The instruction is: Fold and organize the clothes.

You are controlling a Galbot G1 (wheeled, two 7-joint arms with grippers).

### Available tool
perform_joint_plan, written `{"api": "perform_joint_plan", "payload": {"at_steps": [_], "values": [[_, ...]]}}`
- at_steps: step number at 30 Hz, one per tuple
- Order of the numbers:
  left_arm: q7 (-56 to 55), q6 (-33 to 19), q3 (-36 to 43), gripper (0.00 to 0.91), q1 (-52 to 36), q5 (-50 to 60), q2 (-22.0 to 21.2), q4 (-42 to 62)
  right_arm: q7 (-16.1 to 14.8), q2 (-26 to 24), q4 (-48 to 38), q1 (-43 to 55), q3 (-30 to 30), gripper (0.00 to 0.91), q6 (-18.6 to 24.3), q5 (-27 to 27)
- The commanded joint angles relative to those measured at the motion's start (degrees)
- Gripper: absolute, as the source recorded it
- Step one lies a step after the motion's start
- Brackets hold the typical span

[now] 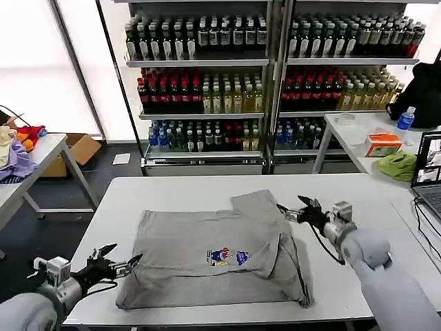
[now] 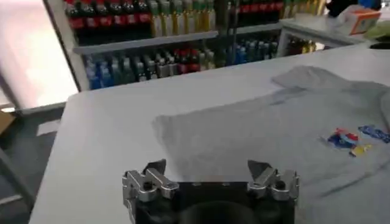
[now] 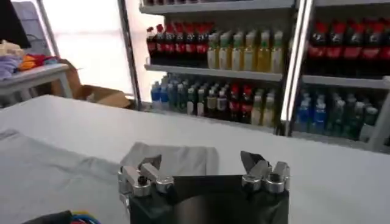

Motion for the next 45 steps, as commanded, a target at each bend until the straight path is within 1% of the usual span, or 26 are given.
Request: {"api": "perform_joint_plan", "payload": {"at_steps": [1,4,6,10,14,19,22,23,24,25,26,28,30,36,41,45], "values": [[4.82,-1.09,16.34,0.907,-25.06,-4.11,5.89,21.21,-8.90,6.01,-24.95,19.84,-8.71,0.907,-0.06,-5.38],[5.44,-1.75,19.43,0.907,-29.54,-4.55,4.37,24.99,-8.73,6.99,-27.54,20.69,-10.11,0.907,-0.37,-5.73],[5.66,-2.39,21.90,0.907,-33.16,-4.56,3.17,27.90,-8.08,7.47,-28.15,20.59,-10.58,0.907,-1.07,-5.61],[4.98,-3.30,25.60,0.907,-38.13,-4.59,0.50,31.75,-7.67,8.51,-28.85,19.63,-10.38,0.907,-2.09,-6.48],[4.95,-3.51,27.94,0.907,-41.25,-4.60,-0.56,34.40,-7.25,9.65,-28.76,18.54,-8.95,0.907,-2.34,-6.24],[4.95,-3.55,29.78,0.907,-43.38,-4.44,-2.00,37.97,-6.88,11.45,-29.68,18.25,-8.66,0.907,-2.62,-6.91],[4.85,-3.51,30.63,0.897,-43.89,-4.26,-2.57,39.99,-6.71,11.97,-28.35,17.65,-8.97,0.907,-3.44,-6.89],[4.80,-3.46,30.86,0.897,-43.86,-4.26,-2.63,40.28,-6.62,12.00,-28.05,17.52,-9.09,0.705,-3.59,-6.86],[4.78,-3.37,30.94,0.665,-43.79,-4.29,-2.65,40.43,-6.60,11.99,-27.91,17.47,-9.18,0.000,-3.59,-6.81],[4.76,-3.20,30.91,0.564,-43.48,-4.33,-2.71,40.46,-6.58,12.02,-27.82,17.45,-9.35,0.000,-3.60,-6.70],[4.73,-3.12,30.91,0.393,-43.14,-4.43,-2.71,40.35,-6.35,12.06,-27.80,17.46,-9.43,0.000,-3.61,-6.37],[4.74,-2.91,30.94,0.151,-42.15,-4.93,-2.40,40.07,-6.09,12.02,-27.56,17.44,-9.58,0.000,-3.62,-6.12],[4.87,-2.91,31.18,0.020,-41.06,-5.06,-2.03,39.91,-6.29,11.78,-27.11,17.30,-9.87,0.000,-3.64,-5.99],[4.93,-2.89,29.99,0.010,-37.40,-5.51,-2.10,37.58,-6.18,11.53,-26.11,16.84,-9.97,0.000,-3.63,-5.08],[4.83,-3.18,29.58,0.020,-37.07,-5.99,-2.35,37.25,-5.90,11.46,-25.21,16.15,-9.76,0.000,-3.62,-4.49],[4.80,-3.66,29.78,0.020,-37.75,-6.72,-2.49,37.70,-5.05,11.42,-24.17,15.59,-9.41,0.000,-3.63,-3.19]]}}
